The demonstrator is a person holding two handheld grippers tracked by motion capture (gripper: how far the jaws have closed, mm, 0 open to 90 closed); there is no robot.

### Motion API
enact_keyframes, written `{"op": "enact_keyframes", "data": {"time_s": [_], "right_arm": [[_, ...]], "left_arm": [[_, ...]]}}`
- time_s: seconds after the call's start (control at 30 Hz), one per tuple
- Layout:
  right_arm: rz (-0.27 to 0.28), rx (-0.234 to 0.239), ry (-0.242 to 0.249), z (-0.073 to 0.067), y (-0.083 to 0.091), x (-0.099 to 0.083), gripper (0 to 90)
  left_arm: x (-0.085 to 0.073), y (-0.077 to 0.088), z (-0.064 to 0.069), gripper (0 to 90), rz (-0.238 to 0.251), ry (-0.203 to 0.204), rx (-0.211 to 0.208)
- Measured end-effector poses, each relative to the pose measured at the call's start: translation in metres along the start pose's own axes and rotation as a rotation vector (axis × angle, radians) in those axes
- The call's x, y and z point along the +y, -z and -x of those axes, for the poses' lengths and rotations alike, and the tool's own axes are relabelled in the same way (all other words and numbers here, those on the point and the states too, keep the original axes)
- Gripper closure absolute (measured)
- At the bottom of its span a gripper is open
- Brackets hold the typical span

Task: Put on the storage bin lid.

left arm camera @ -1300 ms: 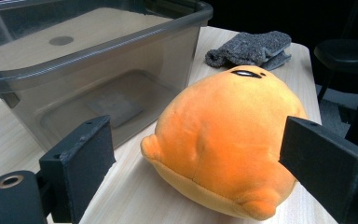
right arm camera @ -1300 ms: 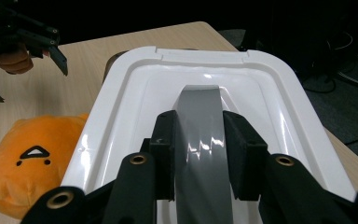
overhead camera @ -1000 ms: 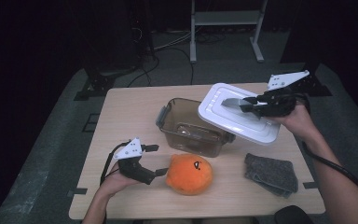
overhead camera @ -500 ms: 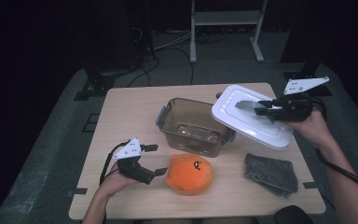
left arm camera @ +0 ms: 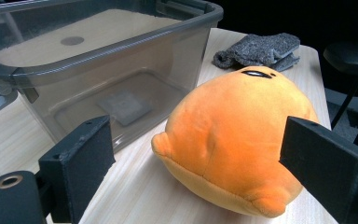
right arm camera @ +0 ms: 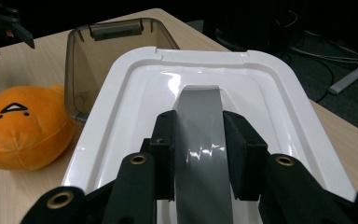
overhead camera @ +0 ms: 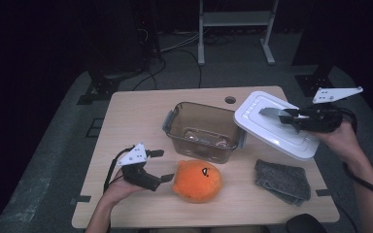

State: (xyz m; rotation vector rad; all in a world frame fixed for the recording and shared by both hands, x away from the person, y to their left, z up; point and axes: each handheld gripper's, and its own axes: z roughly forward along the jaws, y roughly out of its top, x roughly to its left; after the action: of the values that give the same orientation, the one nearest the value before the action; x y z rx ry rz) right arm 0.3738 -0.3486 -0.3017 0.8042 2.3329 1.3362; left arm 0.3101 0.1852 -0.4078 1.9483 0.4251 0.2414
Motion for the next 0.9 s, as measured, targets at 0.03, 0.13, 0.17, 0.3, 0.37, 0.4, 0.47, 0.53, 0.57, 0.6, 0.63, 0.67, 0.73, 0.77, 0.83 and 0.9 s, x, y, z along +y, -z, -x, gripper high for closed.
{"op": "enact_keyframes", "data": {"time_s": [0.03,0.13,0.17,0.3,0.37,0.4,0.47,0.53,0.57,0.6,0.63,0.67,0.73,0.77,0.83,0.9], "right_arm": [[-0.002,-0.002,-0.002,0.0,0.001,-0.001,65.9],[-0.001,-0.012,-0.015,0.002,0.005,-0.008,65.9],[0.0,-0.014,-0.02,0.002,0.006,-0.01,65.9],[-0.001,-0.022,-0.036,0.004,0.01,-0.017,65.9],[-0.003,-0.027,-0.043,0.004,0.012,-0.021,65.9],[-0.003,-0.029,-0.044,0.005,0.012,-0.022,65.9],[-0.003,-0.032,-0.049,0.005,0.014,-0.026,65.9],[-0.004,-0.035,-0.052,0.006,0.015,-0.029,65.9],[-0.005,-0.036,-0.056,0.006,0.015,-0.031,65.9],[-0.005,-0.037,-0.058,0.006,0.016,-0.033,65.9],[-0.007,-0.037,-0.063,0.006,0.016,-0.034,65.9],[-0.008,-0.04,-0.064,0.007,0.016,-0.036,65.9],[-0.011,-0.043,-0.069,0.007,0.017,-0.039,65.9],[-0.012,-0.043,-0.074,0.007,0.017,-0.041,65.9],[-0.012,-0.045,-0.079,0.007,0.018,-0.045,65.9],[-0.016,-0.048,-0.079,0.008,0.018,-0.048,65.9]], "left_arm": [[0.0,0.0,0.0,8.9,0.0,0.0,0.0],[0.0,0.0,0.0,8.9,0.0,0.002,0.001],[0.0,0.0,0.0,8.9,0.001,0.003,0.001],[0.0,0.0,0.0,8.9,0.0,0.002,0.001],[0.0,0.0,0.0,8.9,0.0,0.003,0.002],[-0.001,0.0,0.0,8.9,0.0,0.003,0.002],[-0.001,-0.001,0.0,8.9,-0.001,0.003,0.002],[-0.001,-0.001,-0.001,8.9,-0.004,0.002,0.003],[-0.001,-0.001,-0.001,8.9,-0.005,0.001,0.003],[-0.001,-0.001,-0.001,8.9,-0.007,0.001,0.004],[-0.001,0.0,-0.001,8.9,-0.007,0.002,0.004],[-0.001,0.0,-0.001,8.9,-0.006,0.003,0.004],[-0.001,-0.001,-0.001,8.9,-0.006,0.0,0.004],[-0.001,-0.001,-0.001,8.9,-0.007,0.0,0.003],[-0.001,-0.001,-0.001,8.9,-0.005,0.0,0.003],[-0.001,-0.001,-0.001,8.9,-0.006,-0.001,0.002]]}}
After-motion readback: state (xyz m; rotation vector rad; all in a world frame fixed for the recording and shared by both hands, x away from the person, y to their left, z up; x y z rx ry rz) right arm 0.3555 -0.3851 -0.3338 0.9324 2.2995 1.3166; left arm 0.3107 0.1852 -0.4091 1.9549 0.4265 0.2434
